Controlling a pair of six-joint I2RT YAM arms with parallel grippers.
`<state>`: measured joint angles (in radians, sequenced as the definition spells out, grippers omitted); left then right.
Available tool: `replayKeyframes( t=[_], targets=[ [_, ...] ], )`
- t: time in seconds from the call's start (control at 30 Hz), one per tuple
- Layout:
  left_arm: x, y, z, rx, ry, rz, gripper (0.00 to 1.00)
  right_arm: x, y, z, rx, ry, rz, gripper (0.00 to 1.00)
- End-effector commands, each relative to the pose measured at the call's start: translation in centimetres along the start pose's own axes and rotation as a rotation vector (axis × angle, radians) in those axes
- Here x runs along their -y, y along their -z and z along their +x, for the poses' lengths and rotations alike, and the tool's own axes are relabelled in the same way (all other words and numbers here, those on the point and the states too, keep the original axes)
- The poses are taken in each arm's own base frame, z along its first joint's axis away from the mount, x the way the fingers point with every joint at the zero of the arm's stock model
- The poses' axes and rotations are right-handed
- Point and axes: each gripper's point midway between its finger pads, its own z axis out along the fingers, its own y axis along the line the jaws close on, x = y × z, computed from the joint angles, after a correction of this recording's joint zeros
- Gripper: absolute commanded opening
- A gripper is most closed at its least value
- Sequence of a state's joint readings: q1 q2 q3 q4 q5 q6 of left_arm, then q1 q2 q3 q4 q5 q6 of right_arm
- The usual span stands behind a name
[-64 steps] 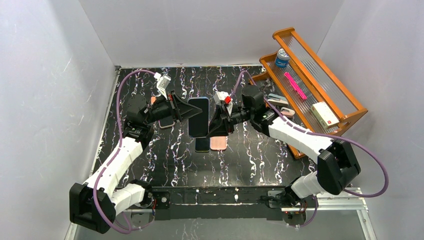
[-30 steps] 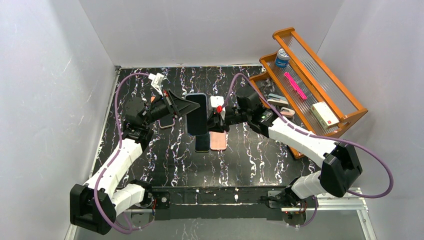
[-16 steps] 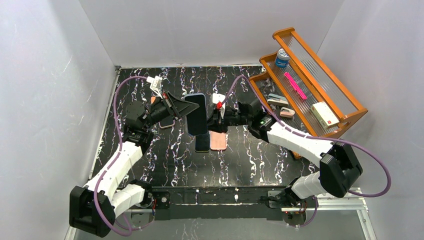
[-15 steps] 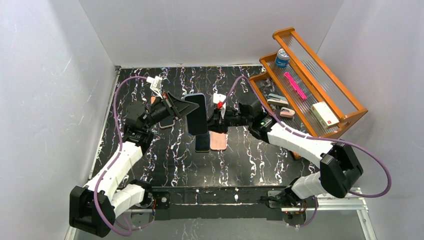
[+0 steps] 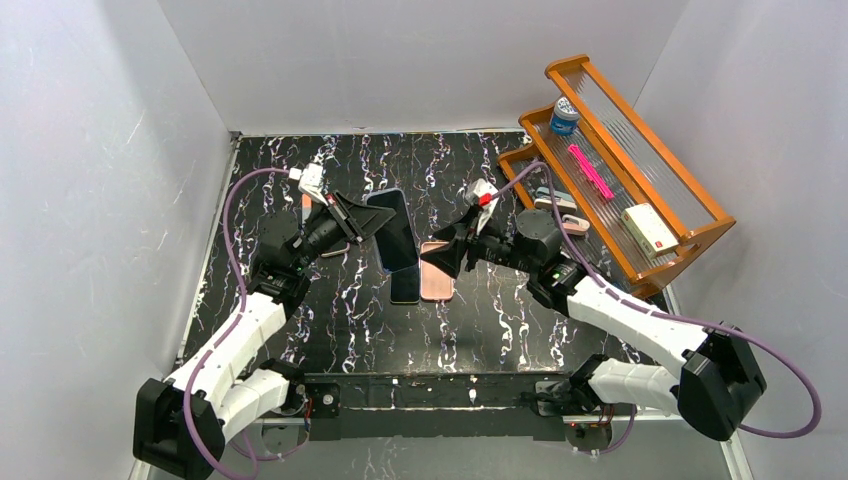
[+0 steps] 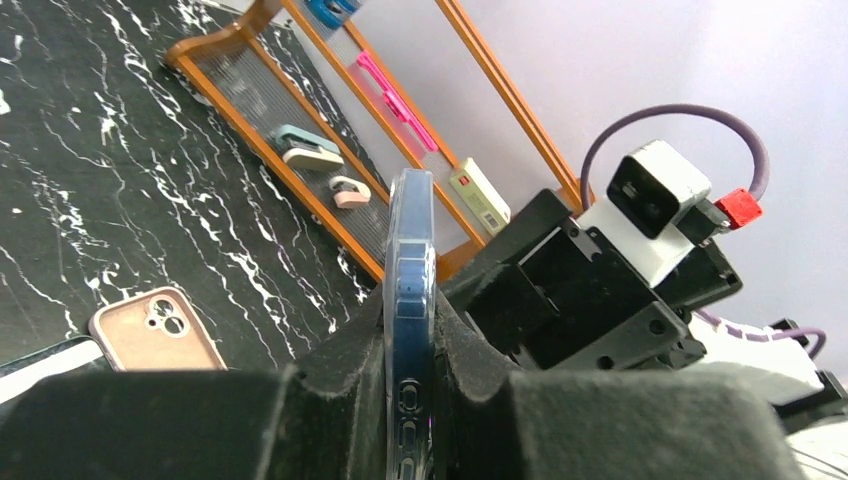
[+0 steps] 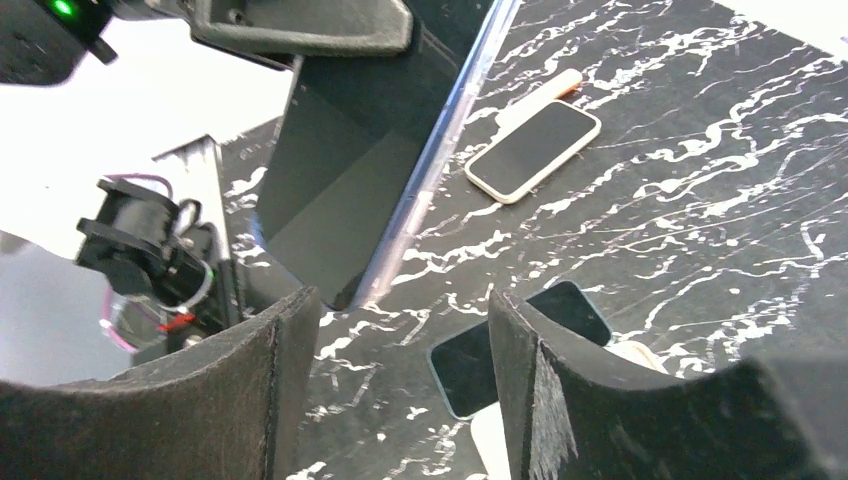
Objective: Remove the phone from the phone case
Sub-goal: Remove the phone case from the phone.
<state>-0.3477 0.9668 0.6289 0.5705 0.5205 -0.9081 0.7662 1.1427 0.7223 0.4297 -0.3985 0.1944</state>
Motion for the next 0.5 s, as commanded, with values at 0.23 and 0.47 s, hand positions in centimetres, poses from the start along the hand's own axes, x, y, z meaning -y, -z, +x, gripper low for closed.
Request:
replayKeyframes(
  t=[0.23,0.47],
  targets=[
    [1.6,-0.1,-2.4,0.118,0.014,0.048,0.0,-3.8,-0.2,-2.6,0.108,-0.348,-0.163,0.67],
    [2.7,0.1,-2.6,0.122,0.024,0.088,0.0,-4.8,-1.2,-2.4,0.085,-0.463,-0.254,0.54]
  ],
)
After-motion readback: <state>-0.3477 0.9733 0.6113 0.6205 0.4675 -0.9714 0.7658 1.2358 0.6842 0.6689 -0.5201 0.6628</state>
